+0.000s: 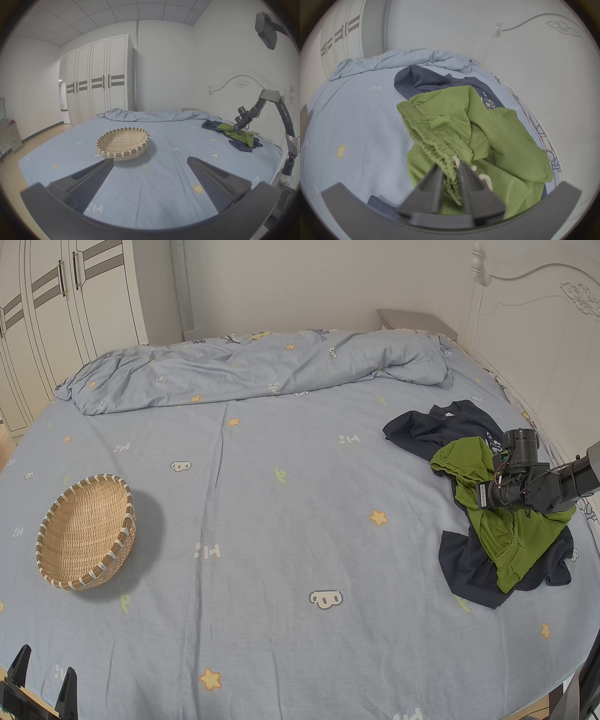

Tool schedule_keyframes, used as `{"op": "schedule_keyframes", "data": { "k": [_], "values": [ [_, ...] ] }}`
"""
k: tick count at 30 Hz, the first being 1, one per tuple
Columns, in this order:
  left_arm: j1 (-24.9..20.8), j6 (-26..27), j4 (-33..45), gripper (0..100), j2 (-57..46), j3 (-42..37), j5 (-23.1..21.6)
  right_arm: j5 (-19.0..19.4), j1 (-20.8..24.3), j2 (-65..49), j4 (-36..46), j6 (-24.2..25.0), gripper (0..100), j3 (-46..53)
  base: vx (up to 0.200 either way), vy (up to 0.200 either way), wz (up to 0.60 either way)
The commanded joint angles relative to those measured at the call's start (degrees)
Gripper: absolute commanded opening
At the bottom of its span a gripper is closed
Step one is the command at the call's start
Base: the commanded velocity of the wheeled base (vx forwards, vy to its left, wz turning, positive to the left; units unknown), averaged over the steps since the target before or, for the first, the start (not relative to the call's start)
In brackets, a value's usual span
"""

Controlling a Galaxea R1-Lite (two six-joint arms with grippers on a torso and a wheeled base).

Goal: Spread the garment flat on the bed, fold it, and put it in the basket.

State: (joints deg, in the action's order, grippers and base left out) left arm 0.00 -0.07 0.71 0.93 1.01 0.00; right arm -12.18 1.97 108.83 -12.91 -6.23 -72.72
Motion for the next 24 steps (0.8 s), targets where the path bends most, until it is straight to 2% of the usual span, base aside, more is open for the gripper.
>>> {"op": "schedule_keyframes", "data": {
  "k": [1, 6, 11, 12, 14, 15, 17, 18, 19, 22, 24],
  "values": [
    [0.00, -0.01, 0.00, 100, -0.93, -0.66, 0.00, -0.04, 0.05, -0.37, -0.01, -0.01, 0, -0.06, 0.000, 0.000, 0.00],
    [0.00, -0.01, 0.00, 100, -0.93, -0.57, 0.00, -0.04, 1.10, -0.98, 0.78, 0.16, 0, -0.76, 0.000, 0.000, 0.00],
    [0.00, -0.01, 0.00, 100, -0.93, -0.57, 0.00, 0.05, 3.56, -3.53, 5.88, 2.71, 0, -4.28, 0.000, 0.000, 0.00],
    [0.00, -0.01, 0.00, 100, -0.93, -0.57, 0.00, 0.14, 5.76, -4.06, 10.71, 5.35, 0, -7.62, 0.000, 0.000, 0.00],
    [0.00, -0.01, 0.00, 100, -0.93, -0.57, 0.00, 0.14, 5.76, -4.06, 10.71, 5.35, 0, -7.62, 0.000, 0.000, 0.00],
    [0.00, -0.01, 0.00, 100, -0.93, -0.57, 0.00, 1.02, 9.98, -4.32, 19.50, 10.89, 0, -13.77, 0.000, 0.000, 0.00],
    [0.00, -0.01, 0.00, 100, -0.93, -0.57, 0.00, 1.98, 12.61, -4.24, 24.78, 14.58, 0, -17.99, 0.000, 0.000, 0.00],
    [0.00, -0.01, 0.00, 100, -0.93, -0.57, 0.00, 1.98, 12.61, -4.24, 24.78, 14.58, 0, -17.99, 0.000, 0.000, 0.00],
    [0.00, -0.01, 0.00, 100, -0.93, -0.57, 0.00, 5.06, 15.95, -4.15, 31.37, 18.62, 0, -23.70, 0.000, 0.000, 0.00],
    [0.00, -0.01, 0.00, 100, -0.93, -0.57, 0.00, 7.08, 19.21, -3.80, 36.99, 20.91, 0, -29.85, 0.000, 0.000, 0.00],
    [0.00, -0.01, 0.00, 100, -0.93, -0.57, 0.00, 7.08, 19.82, -3.53, 38.13, 21.00, 0, -31.43, 0.000, 0.000, 0.00]
  ]
}}
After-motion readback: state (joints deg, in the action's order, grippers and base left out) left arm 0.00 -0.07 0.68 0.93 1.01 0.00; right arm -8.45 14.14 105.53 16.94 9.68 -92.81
